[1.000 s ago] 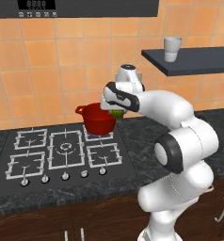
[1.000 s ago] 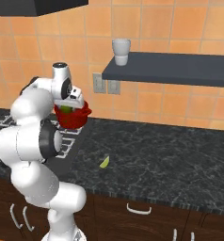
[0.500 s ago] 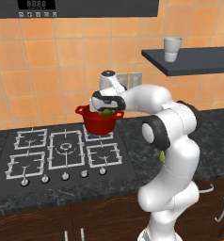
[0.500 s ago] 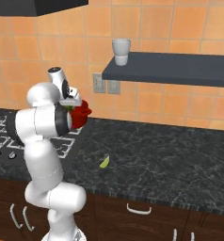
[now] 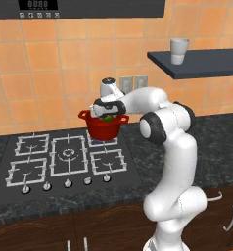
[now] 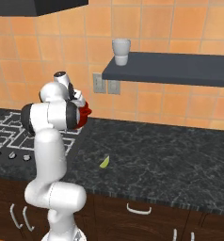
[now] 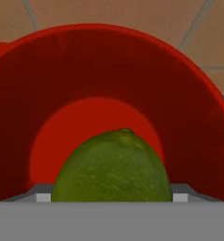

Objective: Put the lime and lemon wedge in the pot. Retrieve the spatula and lightly stir the vegetables in the pot.

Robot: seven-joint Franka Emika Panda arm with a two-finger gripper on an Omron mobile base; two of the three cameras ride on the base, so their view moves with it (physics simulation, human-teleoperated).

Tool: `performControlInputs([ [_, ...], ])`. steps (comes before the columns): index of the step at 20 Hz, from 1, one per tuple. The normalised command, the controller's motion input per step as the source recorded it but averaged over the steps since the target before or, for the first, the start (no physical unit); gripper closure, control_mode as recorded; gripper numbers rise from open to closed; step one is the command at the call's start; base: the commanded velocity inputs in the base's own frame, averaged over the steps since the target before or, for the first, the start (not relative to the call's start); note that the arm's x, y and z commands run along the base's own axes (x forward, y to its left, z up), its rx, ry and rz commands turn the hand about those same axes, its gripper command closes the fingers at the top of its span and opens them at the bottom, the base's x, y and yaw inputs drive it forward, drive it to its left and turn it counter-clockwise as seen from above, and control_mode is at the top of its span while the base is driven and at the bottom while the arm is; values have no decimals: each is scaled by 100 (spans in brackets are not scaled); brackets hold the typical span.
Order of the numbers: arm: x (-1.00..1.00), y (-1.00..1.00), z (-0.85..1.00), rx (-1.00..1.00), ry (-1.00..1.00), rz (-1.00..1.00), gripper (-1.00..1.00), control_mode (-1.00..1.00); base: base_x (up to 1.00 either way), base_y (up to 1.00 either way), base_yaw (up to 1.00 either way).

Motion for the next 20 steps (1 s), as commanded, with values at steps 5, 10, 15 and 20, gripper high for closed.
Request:
performControlInputs([
  [5, 45, 2, -32, 0, 0, 0, 100, -100, 0, 0, 0],
  [10, 31, 12, -31, 0, 0, 0, -100, -100, 0, 0, 0],
  [15, 1, -2, -4, 0, 0, 0, -100, -100, 0, 0, 0],
  [20, -14, -3, 13, 0, 0, 0, -100, -100, 0, 0, 0],
])
